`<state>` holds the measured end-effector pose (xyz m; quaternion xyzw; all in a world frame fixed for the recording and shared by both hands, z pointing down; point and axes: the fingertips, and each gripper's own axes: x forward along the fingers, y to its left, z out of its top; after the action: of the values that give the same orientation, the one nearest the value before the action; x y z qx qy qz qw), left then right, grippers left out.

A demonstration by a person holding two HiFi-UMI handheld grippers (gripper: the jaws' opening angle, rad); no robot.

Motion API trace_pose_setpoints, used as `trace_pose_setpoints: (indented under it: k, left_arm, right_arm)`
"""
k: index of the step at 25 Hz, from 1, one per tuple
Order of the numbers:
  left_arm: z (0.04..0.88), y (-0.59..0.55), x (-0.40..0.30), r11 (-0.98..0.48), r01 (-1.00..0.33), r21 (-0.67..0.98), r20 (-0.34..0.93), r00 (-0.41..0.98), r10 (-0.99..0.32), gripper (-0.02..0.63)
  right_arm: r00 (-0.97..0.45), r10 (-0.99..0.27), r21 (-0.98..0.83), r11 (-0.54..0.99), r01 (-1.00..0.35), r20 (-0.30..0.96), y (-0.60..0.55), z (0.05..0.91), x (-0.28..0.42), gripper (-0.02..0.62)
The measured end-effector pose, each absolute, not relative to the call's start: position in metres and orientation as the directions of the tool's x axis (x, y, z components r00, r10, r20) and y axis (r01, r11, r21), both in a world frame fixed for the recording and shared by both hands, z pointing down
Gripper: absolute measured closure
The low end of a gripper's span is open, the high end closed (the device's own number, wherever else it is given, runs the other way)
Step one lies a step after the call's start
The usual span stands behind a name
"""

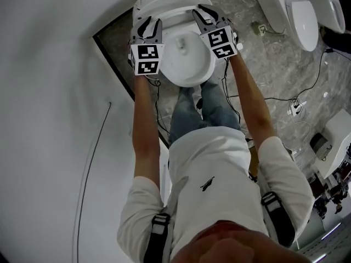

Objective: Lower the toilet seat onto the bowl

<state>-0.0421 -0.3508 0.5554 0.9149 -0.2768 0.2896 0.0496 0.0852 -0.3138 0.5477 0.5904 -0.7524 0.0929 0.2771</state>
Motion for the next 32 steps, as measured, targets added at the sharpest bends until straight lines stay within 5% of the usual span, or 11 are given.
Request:
trace_pose_setpoints:
  k: [32]
  left_arm:
    - [0.559, -0.265, -0.061, -0.871, -0.487, -0.060, 0.593, 0.685, -0.424, 0.495]
  right_arm:
    - [-0.133, -0.838, 0.186, 0.267, -0.946, 0.529, -0.230, 0.550, 0.064, 0.502]
